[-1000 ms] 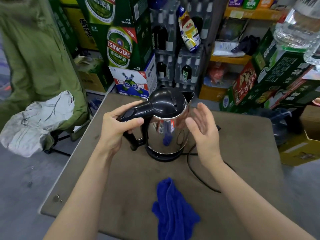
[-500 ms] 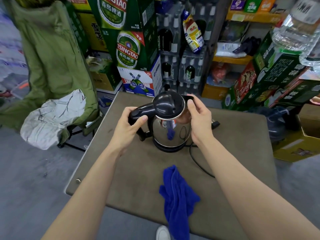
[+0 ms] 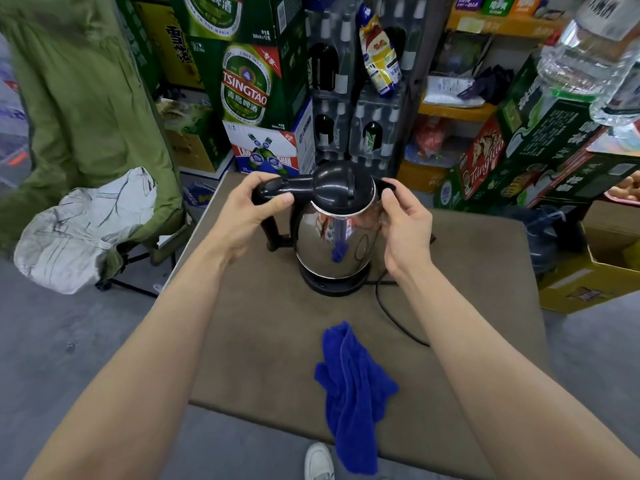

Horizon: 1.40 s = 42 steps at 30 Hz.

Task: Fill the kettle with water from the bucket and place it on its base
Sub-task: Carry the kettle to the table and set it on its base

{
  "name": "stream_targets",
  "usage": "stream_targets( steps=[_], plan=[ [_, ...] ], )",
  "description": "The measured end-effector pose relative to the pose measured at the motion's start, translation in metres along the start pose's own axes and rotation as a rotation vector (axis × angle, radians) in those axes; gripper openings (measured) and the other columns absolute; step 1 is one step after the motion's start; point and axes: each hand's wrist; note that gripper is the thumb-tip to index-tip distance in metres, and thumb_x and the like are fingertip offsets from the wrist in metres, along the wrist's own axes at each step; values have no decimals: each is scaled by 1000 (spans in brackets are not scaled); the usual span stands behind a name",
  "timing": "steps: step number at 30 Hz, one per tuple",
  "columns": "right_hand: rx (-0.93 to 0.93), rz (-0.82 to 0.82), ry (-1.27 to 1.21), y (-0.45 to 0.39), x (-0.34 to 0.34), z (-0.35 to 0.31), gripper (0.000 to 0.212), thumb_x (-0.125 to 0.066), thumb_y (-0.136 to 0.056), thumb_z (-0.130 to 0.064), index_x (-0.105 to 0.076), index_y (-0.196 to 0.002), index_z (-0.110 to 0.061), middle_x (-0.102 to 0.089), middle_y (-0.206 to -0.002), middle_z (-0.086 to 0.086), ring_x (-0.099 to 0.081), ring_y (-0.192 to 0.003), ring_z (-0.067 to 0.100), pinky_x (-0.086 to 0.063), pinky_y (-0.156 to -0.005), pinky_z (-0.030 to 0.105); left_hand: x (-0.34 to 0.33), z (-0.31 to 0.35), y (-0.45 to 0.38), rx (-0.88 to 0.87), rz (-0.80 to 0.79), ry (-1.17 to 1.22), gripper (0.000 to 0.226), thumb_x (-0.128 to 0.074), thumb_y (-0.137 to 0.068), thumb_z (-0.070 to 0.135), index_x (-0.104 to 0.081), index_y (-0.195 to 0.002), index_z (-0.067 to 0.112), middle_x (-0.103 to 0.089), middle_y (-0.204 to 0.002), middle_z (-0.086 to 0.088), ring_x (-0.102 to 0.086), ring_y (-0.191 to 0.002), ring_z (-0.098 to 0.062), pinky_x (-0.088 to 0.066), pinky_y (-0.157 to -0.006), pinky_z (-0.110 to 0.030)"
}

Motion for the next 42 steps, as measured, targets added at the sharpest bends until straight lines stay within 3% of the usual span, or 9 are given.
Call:
stream_targets(
  steps=[9,12,20,24,27,30,33,37,42],
  plan=[
    [11,8,35,2,-7,3,24,-57,-98,-10,-71,-118,-7,-73,-103,6,-64,-93,18,-53,-96,46,11,-11,11,75,-28,53,37,-80,-69,39,-64,-100,26,-65,-105,-5,-61,-109,-24,-43,-95,-46],
    [36,16,13,11,1,4,22,-55,-99,-8,-71,-114,-10,-73,-96,2,-64,-90,17,-55,-84,35,10,-15,14,49,-47,62,35,-80,-71,36,-65,-101,26,-66,-104,-3,-60,-107,-23,-42,-104,-50],
    [51,47,-9,6,4,2,22,-54,-99,-6,-72,-110,-14,-74,-92,-6,-66,-89,11,-55,-84,29,3,-6,-2,14,-72,22,33,-75,-81,25,-60,-109,18,-66,-101,5,-60,-100,-10,-43,-96,-29],
    [45,-9,51,4,4,1,26,-52,-101,-10,-67,-122,-10,-73,-109,1,-69,-99,10,-55,-86,27,1,-6,5,-23,-112,-112,23,-68,-90,26,-57,-110,22,-65,-105,7,-59,-98,-4,-42,-88,-20],
    [-12,-65,143,17,8,3,37,-51,-102,-20,-52,-139,-19,-67,-116,-12,-66,-92,-11,-52,-77,12,-3,-1,10,-35,-116,-129,27,-67,-91,28,-59,-116,26,-68,-113,6,-62,-105,-5,-44,-90,-17],
    [-152,-120,118,27,14,16,34,-54,-99,-37,-58,-133,-36,-68,-126,-11,-62,-110,-2,-49,-97,26,-3,-1,13,20,-107,-72,22,-70,-88,29,-62,-109,30,-69,-104,11,-62,-101,-8,-43,-86,-29],
    [-163,-92,41,32,7,15,20,-51,-102,-32,-67,-102,-44,-73,-103,-24,-63,-102,-2,-46,-92,26,-5,-3,15,37,-92,17,23,-72,-86,23,-64,-107,25,-69,-102,8,-62,-102,-12,-43,-86,-33],
    [-108,-127,76,30,1,14,26,-51,-102,-34,-65,-123,-36,-72,-118,-10,-64,-112,9,-47,-99,32,-4,0,9,36,-73,88,27,-77,-79,26,-65,-103,24,-67,-105,-1,-61,-104,-18,-41,-86,-35],
    [-125,-122,71,21,0,9,22,-53,-101,-35,-61,-106,-54,-73,-104,-24,-63,-110,5,-42,-109,41,-4,6,-3,35,-88,52,31,-79,-76,33,-64,-101,25,-65,-102,1,-59,-103,-19,-40,-87,-38]
  ],
)
Point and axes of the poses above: each hand's wrist, its own y-axis away from the middle knuckle, its own x-axis out of the back of the hand, z = x × y
